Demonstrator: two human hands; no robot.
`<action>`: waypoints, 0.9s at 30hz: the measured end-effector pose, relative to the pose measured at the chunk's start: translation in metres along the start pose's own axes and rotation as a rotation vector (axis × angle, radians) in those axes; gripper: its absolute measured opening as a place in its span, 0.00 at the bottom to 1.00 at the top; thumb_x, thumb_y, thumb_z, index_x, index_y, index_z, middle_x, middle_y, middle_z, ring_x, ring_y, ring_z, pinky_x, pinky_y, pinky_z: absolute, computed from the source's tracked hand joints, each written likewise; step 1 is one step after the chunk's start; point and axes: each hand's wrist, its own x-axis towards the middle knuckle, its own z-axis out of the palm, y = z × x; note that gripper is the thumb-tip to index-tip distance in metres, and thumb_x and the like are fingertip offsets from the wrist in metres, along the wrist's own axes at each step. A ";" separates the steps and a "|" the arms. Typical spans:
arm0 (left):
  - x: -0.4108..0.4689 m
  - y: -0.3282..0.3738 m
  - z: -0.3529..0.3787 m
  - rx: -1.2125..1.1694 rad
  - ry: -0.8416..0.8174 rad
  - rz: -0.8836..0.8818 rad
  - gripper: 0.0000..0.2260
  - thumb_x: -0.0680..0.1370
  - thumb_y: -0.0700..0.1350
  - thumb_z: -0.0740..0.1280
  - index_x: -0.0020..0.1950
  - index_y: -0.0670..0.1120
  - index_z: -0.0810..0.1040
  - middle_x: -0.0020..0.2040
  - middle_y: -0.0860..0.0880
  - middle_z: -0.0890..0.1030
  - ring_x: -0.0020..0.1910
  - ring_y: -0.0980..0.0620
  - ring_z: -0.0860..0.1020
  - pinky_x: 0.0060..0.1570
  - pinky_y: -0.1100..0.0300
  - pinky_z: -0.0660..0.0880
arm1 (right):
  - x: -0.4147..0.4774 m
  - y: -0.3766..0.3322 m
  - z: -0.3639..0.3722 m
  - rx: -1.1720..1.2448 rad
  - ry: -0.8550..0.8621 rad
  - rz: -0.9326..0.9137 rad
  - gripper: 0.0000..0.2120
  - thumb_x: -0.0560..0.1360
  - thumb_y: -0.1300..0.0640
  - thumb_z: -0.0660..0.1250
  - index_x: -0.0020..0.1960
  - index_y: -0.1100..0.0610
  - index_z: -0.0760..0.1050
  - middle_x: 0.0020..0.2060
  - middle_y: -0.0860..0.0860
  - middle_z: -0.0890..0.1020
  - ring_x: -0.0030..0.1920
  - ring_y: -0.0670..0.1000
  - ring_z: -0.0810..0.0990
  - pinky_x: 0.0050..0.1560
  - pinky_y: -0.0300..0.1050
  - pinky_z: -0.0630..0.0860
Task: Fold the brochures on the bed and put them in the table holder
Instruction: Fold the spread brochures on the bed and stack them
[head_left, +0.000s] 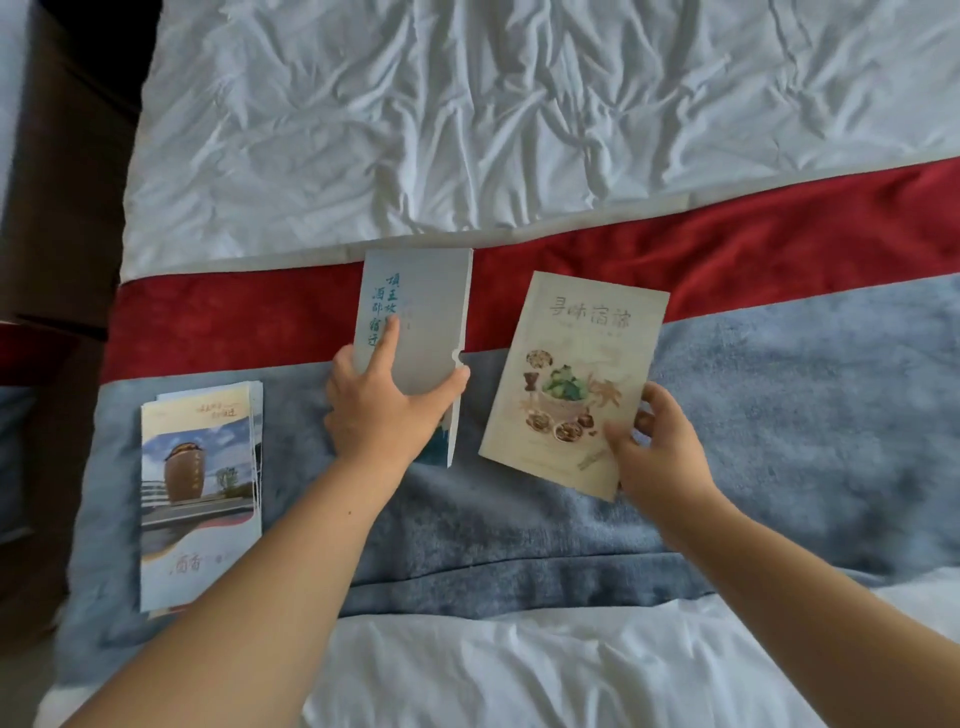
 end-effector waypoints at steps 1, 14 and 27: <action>0.000 -0.001 0.000 -0.002 0.007 -0.011 0.45 0.65 0.80 0.63 0.79 0.69 0.54 0.76 0.50 0.59 0.75 0.42 0.61 0.68 0.38 0.69 | -0.003 0.003 -0.005 0.011 -0.009 -0.005 0.16 0.82 0.59 0.67 0.55 0.37 0.73 0.53 0.41 0.85 0.52 0.45 0.85 0.39 0.46 0.84; -0.006 0.003 0.004 0.024 -0.051 0.029 0.45 0.66 0.83 0.57 0.79 0.69 0.50 0.80 0.48 0.56 0.78 0.41 0.57 0.70 0.35 0.66 | 0.001 -0.009 0.008 0.080 -0.177 0.015 0.17 0.81 0.61 0.68 0.57 0.36 0.76 0.54 0.42 0.86 0.53 0.48 0.87 0.50 0.59 0.85; 0.005 0.002 0.008 0.083 -0.040 0.019 0.47 0.65 0.84 0.55 0.80 0.66 0.50 0.79 0.46 0.57 0.77 0.39 0.58 0.69 0.35 0.67 | 0.010 -0.016 0.017 0.041 -0.182 -0.013 0.23 0.82 0.61 0.67 0.50 0.29 0.76 0.53 0.41 0.86 0.51 0.47 0.87 0.51 0.59 0.85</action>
